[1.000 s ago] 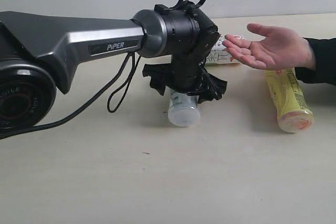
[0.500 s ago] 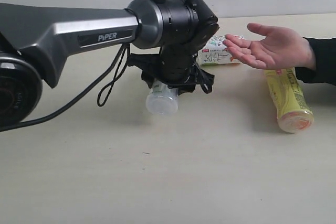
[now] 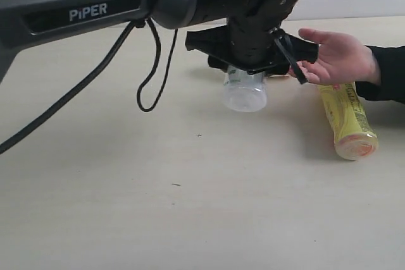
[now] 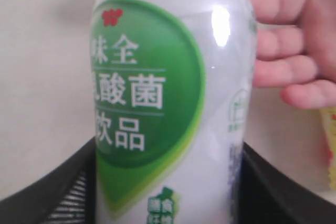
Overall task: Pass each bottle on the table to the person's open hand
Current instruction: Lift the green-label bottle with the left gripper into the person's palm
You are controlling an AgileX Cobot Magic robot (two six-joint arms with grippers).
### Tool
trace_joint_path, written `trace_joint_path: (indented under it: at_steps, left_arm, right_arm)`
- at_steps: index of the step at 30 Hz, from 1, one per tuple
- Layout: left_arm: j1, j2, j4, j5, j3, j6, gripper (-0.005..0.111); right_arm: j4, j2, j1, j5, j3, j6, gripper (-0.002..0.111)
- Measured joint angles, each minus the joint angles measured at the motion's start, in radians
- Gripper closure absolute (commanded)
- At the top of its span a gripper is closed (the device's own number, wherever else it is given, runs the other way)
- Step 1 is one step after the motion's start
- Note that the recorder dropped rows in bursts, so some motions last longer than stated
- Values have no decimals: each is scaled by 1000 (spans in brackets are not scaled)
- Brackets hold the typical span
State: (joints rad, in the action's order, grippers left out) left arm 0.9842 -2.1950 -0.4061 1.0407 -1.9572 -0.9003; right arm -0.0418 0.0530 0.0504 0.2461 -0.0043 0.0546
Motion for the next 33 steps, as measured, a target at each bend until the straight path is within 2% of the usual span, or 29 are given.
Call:
trace_joint_path:
  at_steps: [4, 7, 14, 22, 33]
  left_arm:
    - [4, 4, 136, -3, -74, 79, 107]
    - [4, 4, 203, -10, -187, 99, 107]
    - [4, -13, 212, -4, -313, 101, 107]
    - [4, -196, 260, -21, -513, 103, 107]
    - [-60, -314, 275, -89, -553, -6, 107]
  right_arm:
    - [0, 0, 0, 0, 0, 0, 108]
    - [0, 0, 0, 0, 0, 0, 108]
    - [0, 0, 0, 0, 0, 0, 108]
    - [0, 0, 0, 0, 0, 0, 108]
    - [0, 0, 0, 0, 0, 0, 108]
